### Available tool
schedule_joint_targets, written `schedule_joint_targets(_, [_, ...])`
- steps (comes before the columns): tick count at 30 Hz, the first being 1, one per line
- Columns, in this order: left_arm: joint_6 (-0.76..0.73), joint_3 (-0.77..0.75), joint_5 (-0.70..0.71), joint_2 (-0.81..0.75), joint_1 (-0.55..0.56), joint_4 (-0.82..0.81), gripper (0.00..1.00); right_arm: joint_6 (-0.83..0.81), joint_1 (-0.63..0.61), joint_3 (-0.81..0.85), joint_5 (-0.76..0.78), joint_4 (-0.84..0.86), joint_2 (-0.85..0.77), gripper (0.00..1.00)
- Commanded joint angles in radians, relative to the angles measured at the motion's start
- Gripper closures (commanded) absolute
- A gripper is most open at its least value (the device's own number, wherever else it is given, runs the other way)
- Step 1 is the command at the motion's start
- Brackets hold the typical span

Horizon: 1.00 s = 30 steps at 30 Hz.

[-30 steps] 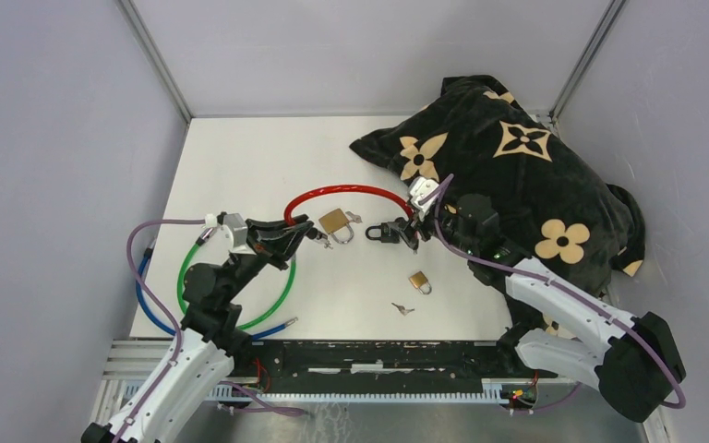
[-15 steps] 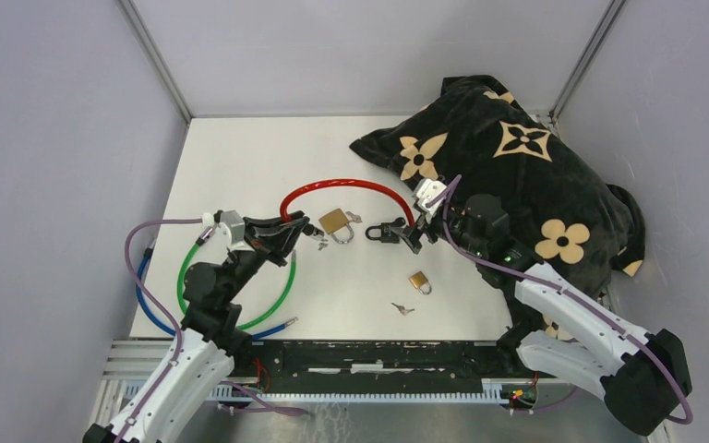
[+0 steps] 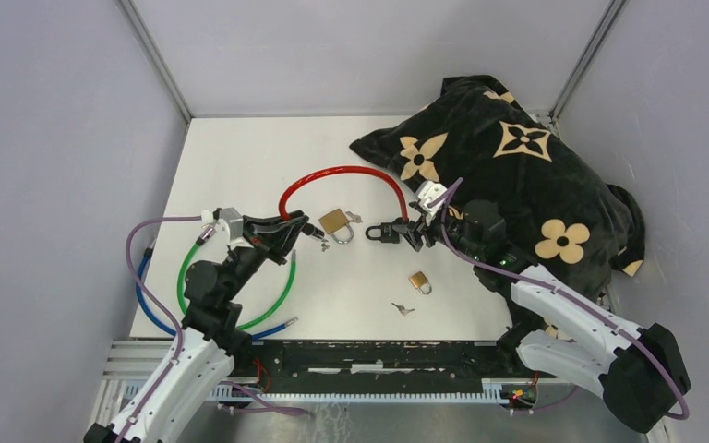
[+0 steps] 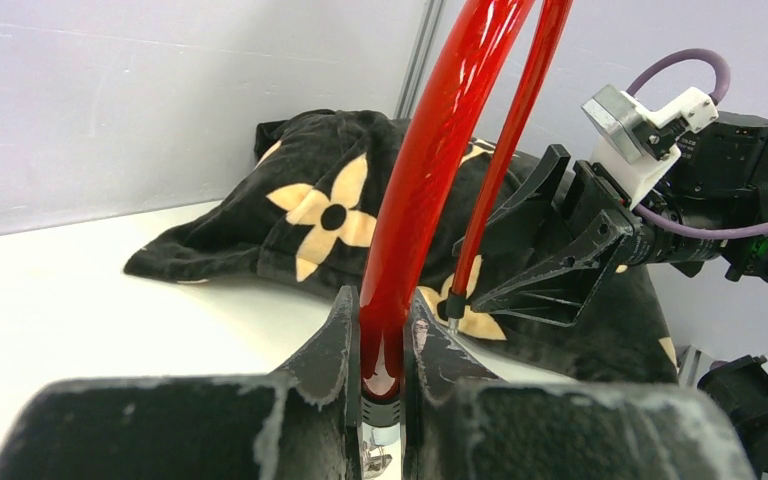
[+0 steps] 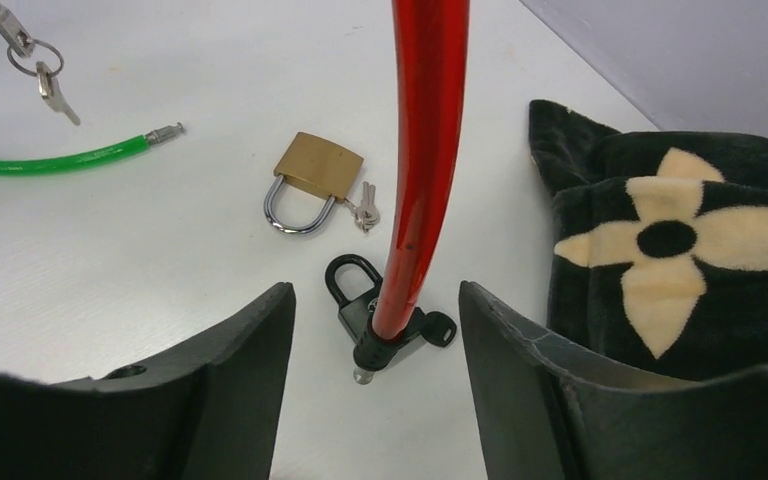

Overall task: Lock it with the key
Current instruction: Lock the lock.

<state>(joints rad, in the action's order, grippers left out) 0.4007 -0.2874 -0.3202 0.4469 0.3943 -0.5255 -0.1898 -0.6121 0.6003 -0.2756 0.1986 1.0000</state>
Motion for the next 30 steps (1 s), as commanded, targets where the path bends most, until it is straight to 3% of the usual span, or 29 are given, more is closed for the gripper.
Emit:
schedule_joint_targets(1, [0.059, -0.017, 0.005, -0.008, -0.008, -0.092, 0.98, 0.039, 0.004, -0.005, 0.021, 0.088, 0.011, 0.39])
schedule_joint_targets(8, [0.086, -0.013, -0.015, -0.004, -0.011, -0.11, 0.98, 0.071, 0.004, 0.019, 0.033, 0.148, 0.069, 0.35])
schedule_joint_targets(11, [0.09, -0.015, -0.019, -0.008, -0.011, -0.111, 0.98, 0.072, 0.004, 0.032, 0.053, 0.163, 0.092, 0.42])
schedule_joint_targets(13, [0.093, -0.014, -0.025, -0.01, -0.013, -0.114, 0.98, 0.081, 0.004, 0.037, 0.056, 0.178, 0.097, 0.59])
schedule_joint_targets(14, [0.096, -0.012, -0.025, -0.01, -0.013, -0.117, 0.98, 0.098, 0.004, 0.043, 0.06, 0.185, 0.098, 0.76])
schedule_joint_targets(16, [0.108, -0.011, -0.001, -0.01, -0.014, -0.12, 0.98, 0.139, 0.003, 0.07, 0.05, 0.195, 0.097, 1.0])
schedule_joint_targets(22, [0.281, -0.056, 0.265, 0.033, -0.015, -0.158, 0.98, 0.317, -0.097, 0.264, 0.006, 0.413, 0.148, 1.0])
schedule_joint_targets(26, [0.529, -0.046, 0.375, 0.042, -0.061, -0.176, 0.98, 0.345, -0.247, 0.43, 0.005, 0.604, 0.268, 1.0])
schedule_joint_targets(30, [0.821, -0.021, 0.4, 0.031, -0.165, -0.2, 0.98, 0.355, -0.317, 0.582, -0.017, 0.685, 0.397, 1.0])
